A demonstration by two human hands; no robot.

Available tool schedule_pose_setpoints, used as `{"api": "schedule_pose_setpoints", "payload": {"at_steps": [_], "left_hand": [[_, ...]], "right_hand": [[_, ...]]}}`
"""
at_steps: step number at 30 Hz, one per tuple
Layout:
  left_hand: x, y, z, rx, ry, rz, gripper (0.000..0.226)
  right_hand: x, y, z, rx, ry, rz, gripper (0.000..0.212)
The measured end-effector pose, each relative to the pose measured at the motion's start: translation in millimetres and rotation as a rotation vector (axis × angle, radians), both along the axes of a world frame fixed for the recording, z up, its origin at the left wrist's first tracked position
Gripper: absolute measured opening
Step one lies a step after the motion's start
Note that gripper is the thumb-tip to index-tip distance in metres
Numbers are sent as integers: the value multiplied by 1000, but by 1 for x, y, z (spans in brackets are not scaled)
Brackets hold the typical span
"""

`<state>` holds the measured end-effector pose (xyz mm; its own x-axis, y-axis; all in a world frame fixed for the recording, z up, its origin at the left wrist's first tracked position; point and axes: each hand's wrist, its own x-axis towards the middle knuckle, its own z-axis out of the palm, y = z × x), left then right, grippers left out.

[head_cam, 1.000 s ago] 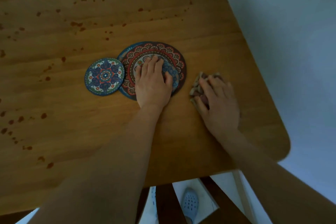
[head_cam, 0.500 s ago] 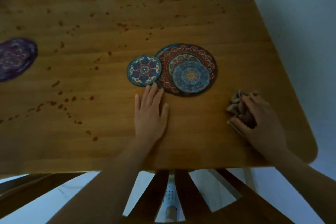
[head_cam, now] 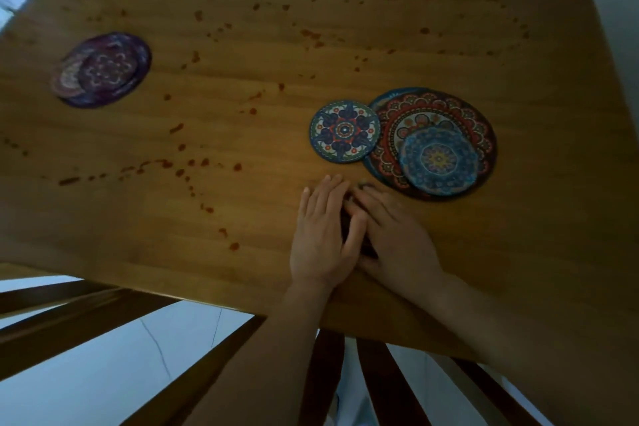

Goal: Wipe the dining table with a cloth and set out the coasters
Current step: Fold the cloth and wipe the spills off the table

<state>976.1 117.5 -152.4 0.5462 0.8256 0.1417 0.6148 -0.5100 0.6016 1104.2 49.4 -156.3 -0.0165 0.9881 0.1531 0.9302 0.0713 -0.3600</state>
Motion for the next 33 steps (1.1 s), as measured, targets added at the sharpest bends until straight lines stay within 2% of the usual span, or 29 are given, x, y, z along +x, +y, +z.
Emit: {"api": "schedule_pose_setpoints", "payload": {"at_steps": [4,14,17,19,21,23,26,28,33], "left_hand": [[1,1,0,-22,-123,66,53],[3,5,-1,-59,-139,99,49],[-11,13,19,-280,-293,74,53],[-39,25,33,-290,-335,132,52],[-87,42,41,-173,-231,304,45],[-149,63,38,-94,-73,571,35],[-221,84,22,-90,69,825,26],[-237,92,10,-132,78,848,24],[-227,93,-5,-63,189,862,26]], "right_hand": [[-19,30,-1,4,-22,13,54],[-21,35,6,-25,5,1,51],[-22,34,11,-55,73,-23,63],[-23,33,14,-127,102,-43,79],[-27,27,20,-212,125,-86,91],[-35,18,26,-284,130,-100,97],[-57,9,31,-375,102,-71,104],[-79,14,32,-374,85,-51,107],[-136,56,22,-326,101,-28,107]]}}
